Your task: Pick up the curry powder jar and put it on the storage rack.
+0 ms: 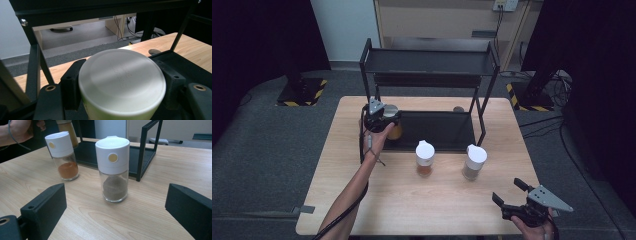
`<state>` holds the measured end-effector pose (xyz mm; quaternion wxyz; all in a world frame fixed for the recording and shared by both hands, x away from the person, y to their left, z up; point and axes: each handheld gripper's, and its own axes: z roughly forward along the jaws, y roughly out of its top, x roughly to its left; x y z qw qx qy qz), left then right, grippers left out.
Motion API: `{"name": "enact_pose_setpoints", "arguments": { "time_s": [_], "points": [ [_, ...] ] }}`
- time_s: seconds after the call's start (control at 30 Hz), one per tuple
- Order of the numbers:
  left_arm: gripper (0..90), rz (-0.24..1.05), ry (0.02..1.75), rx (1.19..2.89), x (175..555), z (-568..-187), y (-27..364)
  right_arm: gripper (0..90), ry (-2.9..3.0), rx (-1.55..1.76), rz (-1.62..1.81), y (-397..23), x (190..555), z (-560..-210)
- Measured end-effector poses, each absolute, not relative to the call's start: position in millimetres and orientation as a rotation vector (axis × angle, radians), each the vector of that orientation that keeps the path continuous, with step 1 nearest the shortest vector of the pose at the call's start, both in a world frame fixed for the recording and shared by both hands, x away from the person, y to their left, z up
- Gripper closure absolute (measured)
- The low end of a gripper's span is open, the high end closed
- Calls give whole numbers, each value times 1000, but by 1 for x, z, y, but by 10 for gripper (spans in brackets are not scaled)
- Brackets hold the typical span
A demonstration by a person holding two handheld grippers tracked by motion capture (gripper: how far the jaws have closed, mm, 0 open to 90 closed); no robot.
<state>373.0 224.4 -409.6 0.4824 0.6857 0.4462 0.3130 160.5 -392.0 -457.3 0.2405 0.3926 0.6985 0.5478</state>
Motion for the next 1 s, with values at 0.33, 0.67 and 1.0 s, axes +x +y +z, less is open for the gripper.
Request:
{"name": "enact_pose_setpoints", "arguments": {
  "time_s": [0.33, 0.67, 1.0],
  "points": [
    [321, 781, 1104, 1672, 377, -416, 220, 42, 1913, 1075, 1504, -393, 161, -458],
    [321, 784, 1116, 1682, 377, -420, 218, 42, 1914, 1075, 1503, -393, 161, -457],
    [321, 785, 1116, 1682, 376, -424, 217, 42, 1913, 1077, 1506, -393, 161, -458]
  ]
}}
